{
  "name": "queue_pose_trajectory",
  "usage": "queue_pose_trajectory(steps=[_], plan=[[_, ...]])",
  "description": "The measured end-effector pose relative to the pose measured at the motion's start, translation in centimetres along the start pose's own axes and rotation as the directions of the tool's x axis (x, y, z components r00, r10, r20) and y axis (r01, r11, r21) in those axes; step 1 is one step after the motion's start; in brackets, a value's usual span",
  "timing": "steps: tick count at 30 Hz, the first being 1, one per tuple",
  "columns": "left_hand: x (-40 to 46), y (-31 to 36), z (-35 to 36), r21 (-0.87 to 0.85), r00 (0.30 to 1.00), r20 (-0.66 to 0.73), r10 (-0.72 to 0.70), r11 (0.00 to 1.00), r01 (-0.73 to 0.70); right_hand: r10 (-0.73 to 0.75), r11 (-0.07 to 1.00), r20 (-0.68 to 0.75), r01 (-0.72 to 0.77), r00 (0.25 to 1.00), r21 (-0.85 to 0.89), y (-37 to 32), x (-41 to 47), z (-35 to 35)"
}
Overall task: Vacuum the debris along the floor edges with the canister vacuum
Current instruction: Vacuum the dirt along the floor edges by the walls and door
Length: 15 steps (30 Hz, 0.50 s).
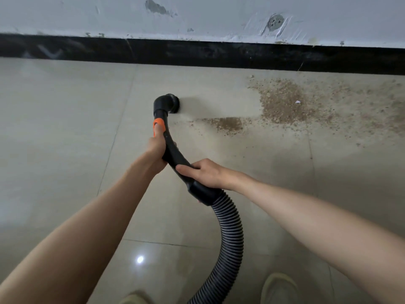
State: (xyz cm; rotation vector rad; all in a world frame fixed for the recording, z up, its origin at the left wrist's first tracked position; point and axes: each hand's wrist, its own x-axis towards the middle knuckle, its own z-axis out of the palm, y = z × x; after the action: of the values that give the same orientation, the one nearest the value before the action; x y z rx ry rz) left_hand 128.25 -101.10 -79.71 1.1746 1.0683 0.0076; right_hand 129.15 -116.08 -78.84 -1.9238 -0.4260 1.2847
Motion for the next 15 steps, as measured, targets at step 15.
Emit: queue_pose_trajectory(steps=[15], plan=[[-4.9, -3.4, -2.9, -0.123, 0.997, 0.003, -0.08, 0.989, 0.08, 0.066, 0.997, 0.147, -0.073, 0.987, 0.04, 0.3, -5.3, 2.2]])
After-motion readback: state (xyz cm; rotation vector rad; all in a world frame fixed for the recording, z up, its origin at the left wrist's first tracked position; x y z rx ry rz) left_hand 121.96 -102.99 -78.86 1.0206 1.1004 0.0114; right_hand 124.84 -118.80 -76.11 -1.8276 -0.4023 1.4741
